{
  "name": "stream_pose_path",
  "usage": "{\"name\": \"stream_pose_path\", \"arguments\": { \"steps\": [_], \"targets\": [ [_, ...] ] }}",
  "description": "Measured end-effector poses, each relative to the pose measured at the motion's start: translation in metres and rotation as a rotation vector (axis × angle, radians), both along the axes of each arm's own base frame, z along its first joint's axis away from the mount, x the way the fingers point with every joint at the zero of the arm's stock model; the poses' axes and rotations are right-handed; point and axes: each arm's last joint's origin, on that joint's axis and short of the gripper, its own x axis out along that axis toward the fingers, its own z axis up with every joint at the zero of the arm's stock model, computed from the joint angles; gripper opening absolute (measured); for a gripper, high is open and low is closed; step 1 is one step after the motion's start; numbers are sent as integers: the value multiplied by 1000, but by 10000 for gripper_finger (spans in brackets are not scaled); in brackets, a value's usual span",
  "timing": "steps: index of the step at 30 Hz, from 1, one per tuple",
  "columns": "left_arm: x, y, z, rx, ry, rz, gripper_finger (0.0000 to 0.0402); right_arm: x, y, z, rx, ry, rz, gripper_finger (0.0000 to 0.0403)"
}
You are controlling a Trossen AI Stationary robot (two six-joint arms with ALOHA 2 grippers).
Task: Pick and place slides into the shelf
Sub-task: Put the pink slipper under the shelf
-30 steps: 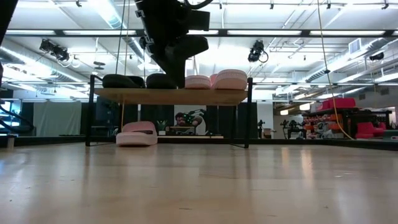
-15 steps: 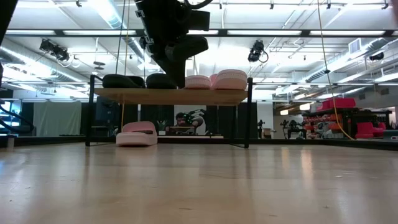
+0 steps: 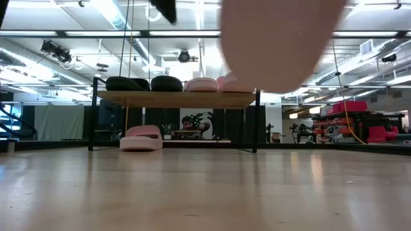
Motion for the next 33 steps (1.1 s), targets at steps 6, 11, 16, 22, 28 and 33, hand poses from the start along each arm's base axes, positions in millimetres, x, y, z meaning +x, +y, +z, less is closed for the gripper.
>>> {"name": "stream_pose_path", "arguments": {
  "steps": [6, 11, 16, 22, 28, 33],
  "targets": [
    [-22, -20, 51, -1, -98, -122, 4, 50, -47, -38, -203, 136, -45, 9],
    [-40, -27, 71, 0, -175, -155, 7, 88, -84, -78, -407, 272, 14, 9],
    [-49, -36, 75, -14, -189, -189, 5, 109, -120, -102, -575, 398, 90, 9],
    [-53, -45, 75, -17, -189, -219, 7, 125, -175, -105, -581, 454, 63, 16],
    [-54, -47, 75, -48, -222, -201, 9, 127, -220, -94, -443, 396, -62, 54],
    [-55, -49, 73, -110, -227, -191, 5, 125, -217, -75, -325, 317, -12, 71]
  ]
}}
